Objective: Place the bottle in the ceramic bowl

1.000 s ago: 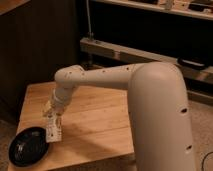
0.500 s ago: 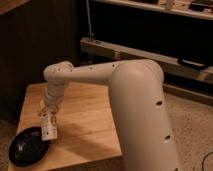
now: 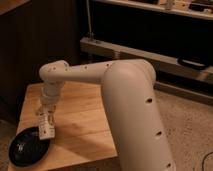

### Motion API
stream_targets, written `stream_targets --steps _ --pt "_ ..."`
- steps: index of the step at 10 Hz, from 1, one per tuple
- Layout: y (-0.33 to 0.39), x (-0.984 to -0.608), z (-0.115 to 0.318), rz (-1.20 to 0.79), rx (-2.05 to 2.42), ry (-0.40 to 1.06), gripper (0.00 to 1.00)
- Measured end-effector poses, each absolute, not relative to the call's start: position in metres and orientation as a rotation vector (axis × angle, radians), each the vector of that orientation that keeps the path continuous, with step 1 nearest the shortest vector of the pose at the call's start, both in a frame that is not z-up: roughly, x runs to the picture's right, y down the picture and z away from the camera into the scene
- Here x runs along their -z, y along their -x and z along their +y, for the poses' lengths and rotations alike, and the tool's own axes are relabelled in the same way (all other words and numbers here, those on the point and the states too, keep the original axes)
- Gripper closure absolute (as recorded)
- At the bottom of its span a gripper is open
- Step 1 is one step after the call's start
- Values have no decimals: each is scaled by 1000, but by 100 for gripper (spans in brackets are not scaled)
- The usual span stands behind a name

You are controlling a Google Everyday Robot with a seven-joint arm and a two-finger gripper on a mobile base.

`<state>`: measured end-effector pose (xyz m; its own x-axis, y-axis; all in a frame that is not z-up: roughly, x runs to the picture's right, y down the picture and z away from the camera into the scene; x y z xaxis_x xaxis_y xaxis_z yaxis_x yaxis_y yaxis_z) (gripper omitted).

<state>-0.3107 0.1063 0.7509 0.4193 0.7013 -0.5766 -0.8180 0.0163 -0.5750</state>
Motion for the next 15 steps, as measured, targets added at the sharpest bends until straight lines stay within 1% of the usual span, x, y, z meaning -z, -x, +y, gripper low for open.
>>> stream_targets --steps 4,8,15 --pt "314 -750 103 108 -1229 983 100" --pt "317 -751 104 85 -1258 988 100" --pt "337 -750 118 59 -1255 1012 100"
